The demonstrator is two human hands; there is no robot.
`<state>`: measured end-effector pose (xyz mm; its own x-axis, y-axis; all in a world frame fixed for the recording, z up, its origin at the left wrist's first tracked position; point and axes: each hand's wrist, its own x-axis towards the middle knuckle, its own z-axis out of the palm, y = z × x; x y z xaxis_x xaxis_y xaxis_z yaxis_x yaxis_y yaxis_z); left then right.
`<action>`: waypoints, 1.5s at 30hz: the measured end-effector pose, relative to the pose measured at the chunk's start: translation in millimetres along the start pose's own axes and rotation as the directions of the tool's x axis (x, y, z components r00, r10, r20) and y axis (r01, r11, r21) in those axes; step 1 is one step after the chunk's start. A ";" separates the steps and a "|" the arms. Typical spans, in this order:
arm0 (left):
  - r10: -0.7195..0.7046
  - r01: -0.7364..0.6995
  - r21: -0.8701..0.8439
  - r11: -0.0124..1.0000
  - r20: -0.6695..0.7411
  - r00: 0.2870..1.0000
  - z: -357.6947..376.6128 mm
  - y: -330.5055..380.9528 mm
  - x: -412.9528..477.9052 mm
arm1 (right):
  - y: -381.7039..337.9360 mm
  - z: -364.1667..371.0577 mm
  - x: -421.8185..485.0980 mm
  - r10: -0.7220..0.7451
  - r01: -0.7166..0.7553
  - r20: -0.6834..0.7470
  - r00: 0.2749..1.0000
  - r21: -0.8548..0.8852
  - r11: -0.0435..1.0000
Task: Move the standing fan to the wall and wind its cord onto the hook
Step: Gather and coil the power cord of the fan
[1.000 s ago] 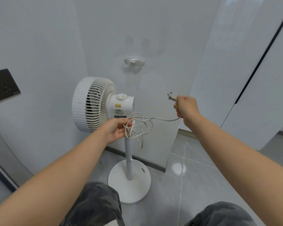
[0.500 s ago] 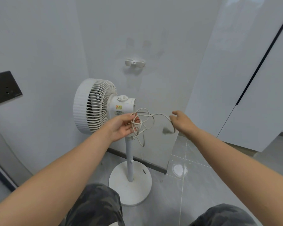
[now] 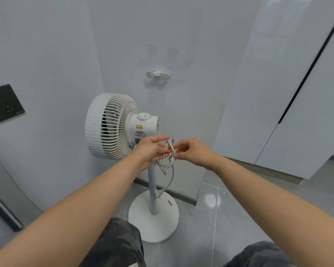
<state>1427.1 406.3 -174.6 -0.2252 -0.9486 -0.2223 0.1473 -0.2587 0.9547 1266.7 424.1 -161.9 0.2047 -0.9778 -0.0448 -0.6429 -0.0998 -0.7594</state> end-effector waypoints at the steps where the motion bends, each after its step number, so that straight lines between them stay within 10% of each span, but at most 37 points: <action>1: 0.009 -0.009 0.040 0.999 -0.001 1.000 -0.9 0.8 0.3 | 1.2 0.3 0.8 -0.009 0.008 -0.002 1.000 -0.020 1.000; 13: 0.097 -0.107 0.366 0.924 0.045 0.994 -1.9 2.1 -0.7 | 17.5 6.8 -4.0 -0.176 0.120 -0.111 0.978 -0.390 0.913; 22: 0.183 -0.158 0.605 0.781 0.021 0.983 -1.1 3.1 -2.0 | 27.8 -4.5 2.5 0.184 -0.170 -0.019 0.983 0.291 0.941; 33: 0.245 -0.201 0.884 0.422 0.102 0.964 13.4 1.9 -8.0 | 14.2 -6.6 1.9 0.199 -0.158 -0.053 0.979 0.422 0.893; 40: 0.330 -0.313 0.815 0.488 0.160 0.930 14.3 5.5 -4.7 | 30.4 -10.6 4.4 0.429 -0.306 -0.219 0.876 0.434 0.847; 45: 0.348 -0.293 0.528 0.797 -0.004 0.938 15.7 6.5 -1.5 | 41.4 -7.3 2.9 0.510 -0.398 -0.159 0.845 0.450 0.800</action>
<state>1413.2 408.9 -164.9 -0.1564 -0.9800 0.1227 -0.3255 0.1685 0.9304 1235.3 415.8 -188.7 -0.2724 -0.9068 -0.3218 -0.2634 0.3920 -0.8814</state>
